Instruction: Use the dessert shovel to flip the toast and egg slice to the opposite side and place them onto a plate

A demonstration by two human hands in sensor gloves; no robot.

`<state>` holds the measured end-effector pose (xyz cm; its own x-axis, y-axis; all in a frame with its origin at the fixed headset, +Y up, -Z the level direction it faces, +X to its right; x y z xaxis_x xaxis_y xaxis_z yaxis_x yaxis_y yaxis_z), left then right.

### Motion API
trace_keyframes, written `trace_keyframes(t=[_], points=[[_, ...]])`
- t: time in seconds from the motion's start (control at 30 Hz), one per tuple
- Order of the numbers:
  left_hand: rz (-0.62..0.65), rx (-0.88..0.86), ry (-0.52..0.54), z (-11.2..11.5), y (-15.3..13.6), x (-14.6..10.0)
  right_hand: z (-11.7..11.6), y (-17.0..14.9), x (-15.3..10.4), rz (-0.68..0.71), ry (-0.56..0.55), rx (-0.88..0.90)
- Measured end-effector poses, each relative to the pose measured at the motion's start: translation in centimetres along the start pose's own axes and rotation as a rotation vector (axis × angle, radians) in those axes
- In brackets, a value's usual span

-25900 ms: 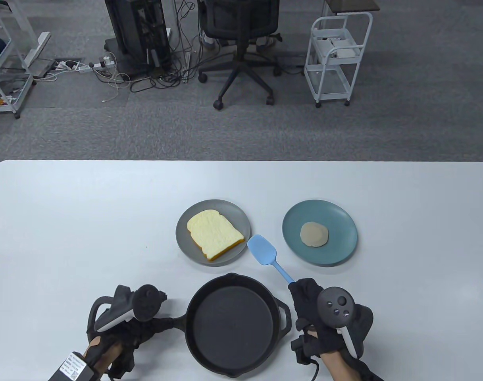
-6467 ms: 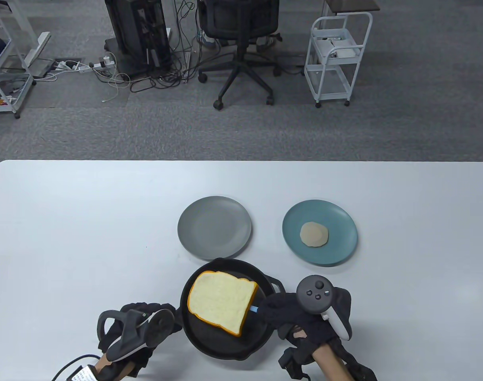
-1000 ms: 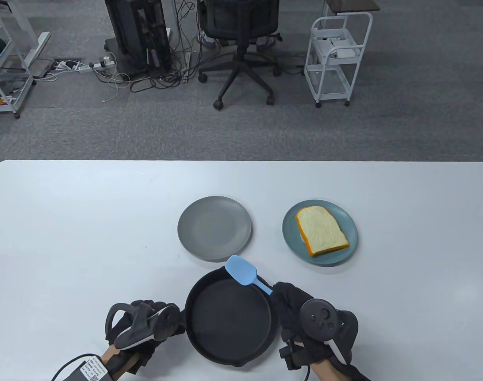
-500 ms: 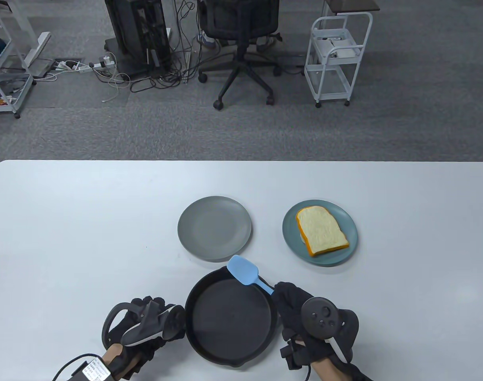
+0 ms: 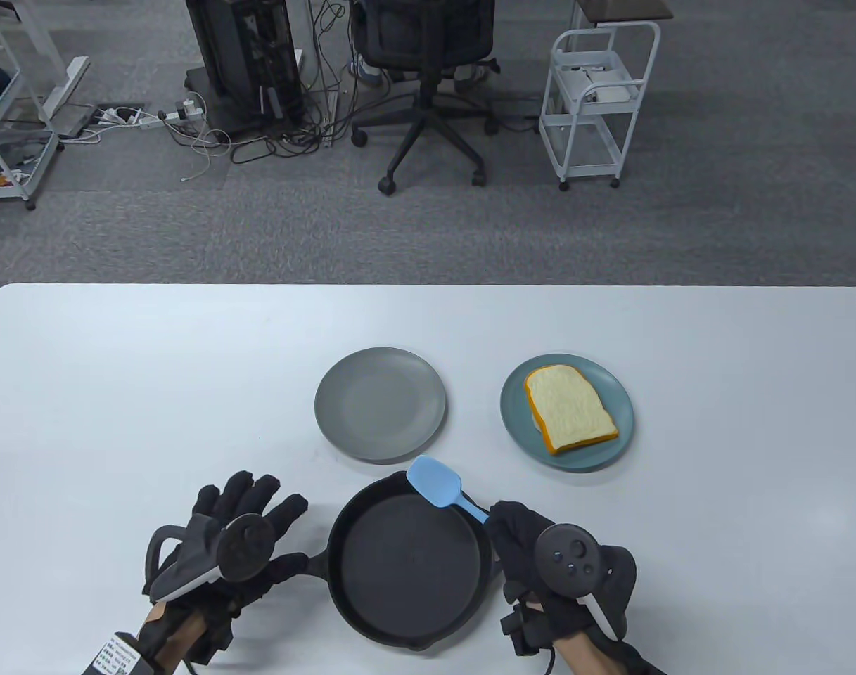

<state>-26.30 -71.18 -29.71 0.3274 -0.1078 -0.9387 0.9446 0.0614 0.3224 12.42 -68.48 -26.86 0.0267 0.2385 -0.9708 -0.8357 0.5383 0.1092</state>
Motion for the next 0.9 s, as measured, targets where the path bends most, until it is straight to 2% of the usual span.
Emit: trace_keyframes(t=[0.17,0.27,0.37,0.47,0.9], points=[[-0.035,-0.084,0.092,-1.1,-1.6,-0.3,-0.3,-0.5,0.1,-0.011,0.013,-0.017],[-0.068,-0.102,0.082,-1.3,-2.7,-0.3,-0.5,-0.7,0.2,-0.017,0.021,-0.018],[-0.114,-0.111,0.004,-1.0,-3.7,-0.2,-0.7,-0.9,0.4,-0.021,0.029,-0.024],[-0.125,-0.131,0.033,-1.2,-4.3,-0.2,-0.7,-0.9,0.4,-0.019,0.035,-0.025],[-0.137,-0.136,0.033,-1.3,-4.5,-0.3,-1.1,-0.9,0.3,-0.007,0.034,-0.042]])
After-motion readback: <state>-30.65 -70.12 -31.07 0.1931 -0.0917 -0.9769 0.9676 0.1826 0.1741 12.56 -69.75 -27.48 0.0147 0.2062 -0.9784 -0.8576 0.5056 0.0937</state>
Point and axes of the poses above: the tracker on the back of each hand, its own y axis roughly to the thumb side, its own x axis roughly from the wrist to the fingertips, z = x × y, the point moved 3 cm from there along x, roughly from the wrist to the fingertips, and after that the axes turned 2 degrees about z, right-handed, at the moved point
